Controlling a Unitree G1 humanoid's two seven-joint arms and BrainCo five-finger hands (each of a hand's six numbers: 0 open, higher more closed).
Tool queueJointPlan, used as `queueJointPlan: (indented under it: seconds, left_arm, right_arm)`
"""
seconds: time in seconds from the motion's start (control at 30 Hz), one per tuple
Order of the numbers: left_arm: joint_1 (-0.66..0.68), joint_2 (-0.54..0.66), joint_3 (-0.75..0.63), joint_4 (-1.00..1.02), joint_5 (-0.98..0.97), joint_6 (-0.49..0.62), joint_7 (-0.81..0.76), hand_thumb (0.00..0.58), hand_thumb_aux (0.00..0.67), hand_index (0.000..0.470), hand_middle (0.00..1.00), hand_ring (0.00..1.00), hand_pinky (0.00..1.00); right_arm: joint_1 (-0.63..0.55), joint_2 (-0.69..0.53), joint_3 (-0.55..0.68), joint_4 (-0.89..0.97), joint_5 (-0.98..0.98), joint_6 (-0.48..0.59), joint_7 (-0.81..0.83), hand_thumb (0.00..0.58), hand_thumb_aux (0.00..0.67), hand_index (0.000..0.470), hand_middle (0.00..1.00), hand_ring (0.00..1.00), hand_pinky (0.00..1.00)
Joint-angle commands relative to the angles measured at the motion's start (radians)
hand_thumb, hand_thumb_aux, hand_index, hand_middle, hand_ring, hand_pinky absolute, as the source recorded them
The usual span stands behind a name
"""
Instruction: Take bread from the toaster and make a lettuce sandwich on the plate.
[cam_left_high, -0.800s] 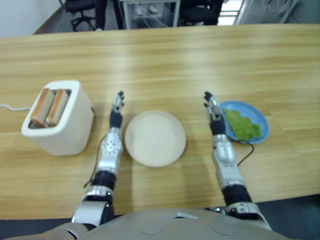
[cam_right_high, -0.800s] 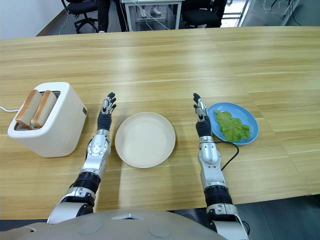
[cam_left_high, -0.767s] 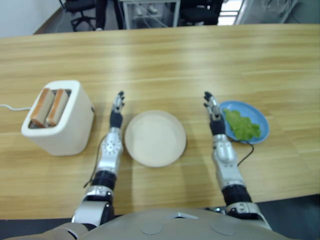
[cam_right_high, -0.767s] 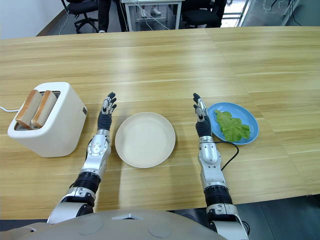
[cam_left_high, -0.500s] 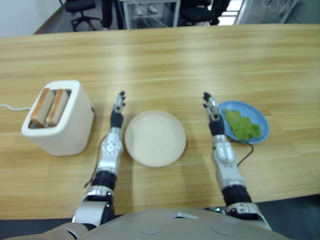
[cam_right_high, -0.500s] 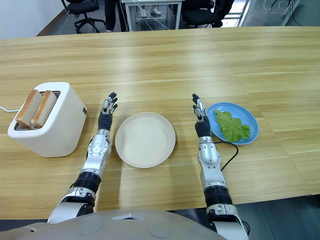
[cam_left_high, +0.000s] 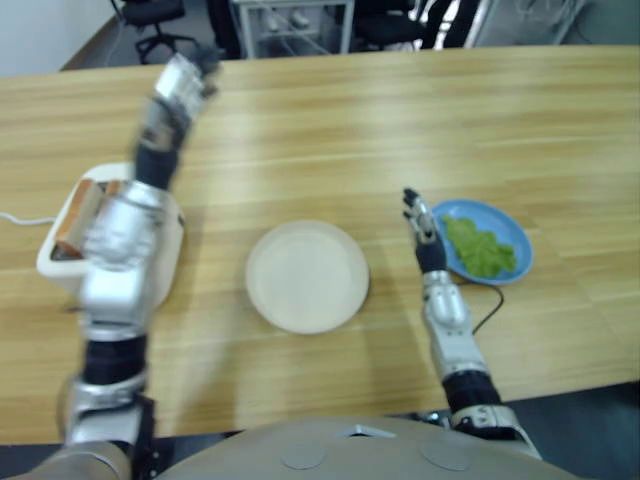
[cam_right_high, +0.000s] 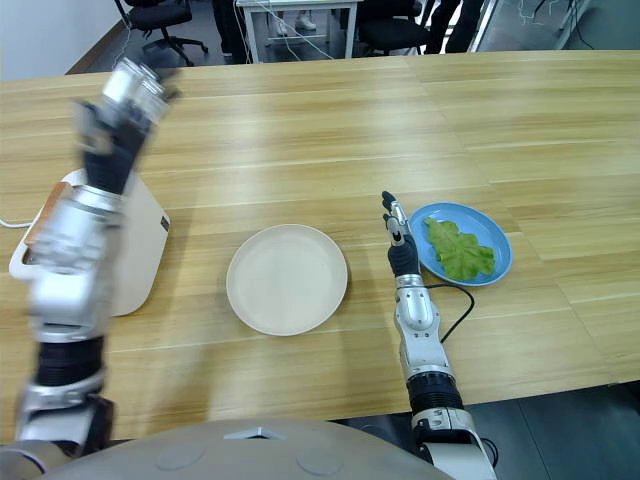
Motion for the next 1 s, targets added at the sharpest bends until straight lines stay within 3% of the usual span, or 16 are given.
queueJointPlan:
  seconds: [0.03,0.17,0.3,0.5,1.0]
  left_arm:
    - [0.086,0.225,0.198,0.004,0.073,0.077,-0.137,0.0,0.0,0.0,0.0,0.0,0.0]
    - [0.319,0.398,0.257,0.163,0.388,-0.012,-0.198,0.0,0.0,0.0,0.0,0.0,0.0]
    - [0.478,0.491,0.171,0.385,0.681,-0.137,-0.121,0.0,0.0,0.0,0.0,0.0,0.0]
    - [0.481,0.537,-0.024,0.683,0.914,-0.197,0.0,0.0,0.0,0.0,0.0,0.0,0.0]
    - [0.488,0.556,-0.114,0.764,1.057,-0.125,0.009,0.0,0.0,0.0,0.0,0.0,0.0]
  right_arm:
    - [-0.006,0.01,0.007,0.024,0.002,0.012,-0.003,0.0,0.0,0.0,0.0,0.0,0.0]
    - [-0.01,0.01,0.011,0.033,0.004,0.011,-0.004,0.0,0.0,0.0,0.0,0.0,0.0]
    - [-0.007,0.009,0.008,0.035,0.008,0.008,-0.009,0.0,0.0,0.0,0.0,0.0,0.0]
    - [-0.012,0.013,0.013,0.043,0.008,0.007,-0.01,0.0,0.0,0.0,0.0,0.0,0.0]
    - [0.009,0.007,0.011,0.028,0.011,0.022,-0.006,0.0,0.0,0.0,0.0,0.0,0.0]
